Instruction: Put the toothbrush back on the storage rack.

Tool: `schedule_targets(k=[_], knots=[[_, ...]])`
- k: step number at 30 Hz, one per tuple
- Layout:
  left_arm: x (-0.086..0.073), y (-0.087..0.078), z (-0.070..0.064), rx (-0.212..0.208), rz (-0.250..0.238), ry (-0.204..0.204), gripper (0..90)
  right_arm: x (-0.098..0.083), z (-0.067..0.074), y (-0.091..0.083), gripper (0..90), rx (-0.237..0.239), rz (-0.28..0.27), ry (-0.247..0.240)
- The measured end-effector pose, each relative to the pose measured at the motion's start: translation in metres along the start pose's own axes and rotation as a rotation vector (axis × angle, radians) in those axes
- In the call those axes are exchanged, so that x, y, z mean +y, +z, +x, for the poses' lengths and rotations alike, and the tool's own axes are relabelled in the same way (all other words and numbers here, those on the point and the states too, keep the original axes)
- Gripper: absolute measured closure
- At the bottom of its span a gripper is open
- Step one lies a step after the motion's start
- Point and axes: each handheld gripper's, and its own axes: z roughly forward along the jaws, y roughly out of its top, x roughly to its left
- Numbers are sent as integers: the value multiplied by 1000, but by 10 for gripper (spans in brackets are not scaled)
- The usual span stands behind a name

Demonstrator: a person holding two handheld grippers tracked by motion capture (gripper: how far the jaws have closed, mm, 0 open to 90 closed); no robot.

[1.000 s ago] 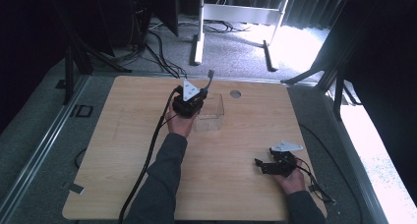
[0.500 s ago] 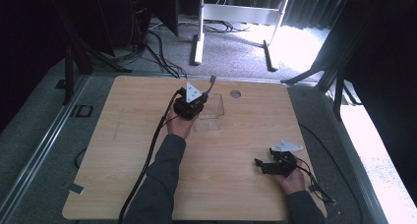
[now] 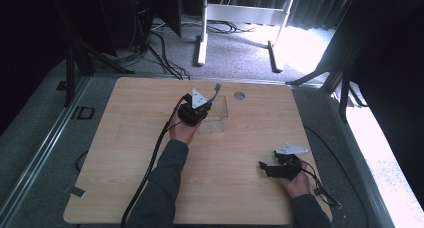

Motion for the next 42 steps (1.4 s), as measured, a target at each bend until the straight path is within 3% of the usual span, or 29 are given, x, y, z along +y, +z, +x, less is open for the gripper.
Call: schedule_targets(k=[8,9,14,22,25,28,34,37,40,41,42], knots=[[-5,1,0,-21,33,5,805,0,0,0,187,0,0,0],[-6,1,0,-49,34,-21,730,0,0,0,187,0,1,1],[-6,-4,-1,-65,7,-38,587,0,0,0,187,1,0,0],[-9,-22,11,-37,-42,-105,490,0,0,0,187,1,1,1],[-13,-34,22,-23,-60,-160,463,0,0,0,187,1,1,0],[-16,-39,27,-21,-60,-185,428,0,0,0,187,1,1,1],[-32,-51,37,10,-28,-234,340,0,0,0,187,1,2,3],[-46,-61,44,47,-31,-264,335,0,0,0,187,1,2,2],[-55,-65,47,54,-13,-270,321,0,0,0,187,1,2,2],[-66,-68,50,90,37,-246,319,0,0,0,187,1,2,3],[-66,-68,50,90,37,-246,319,0,0,0,187,1,2,3]])
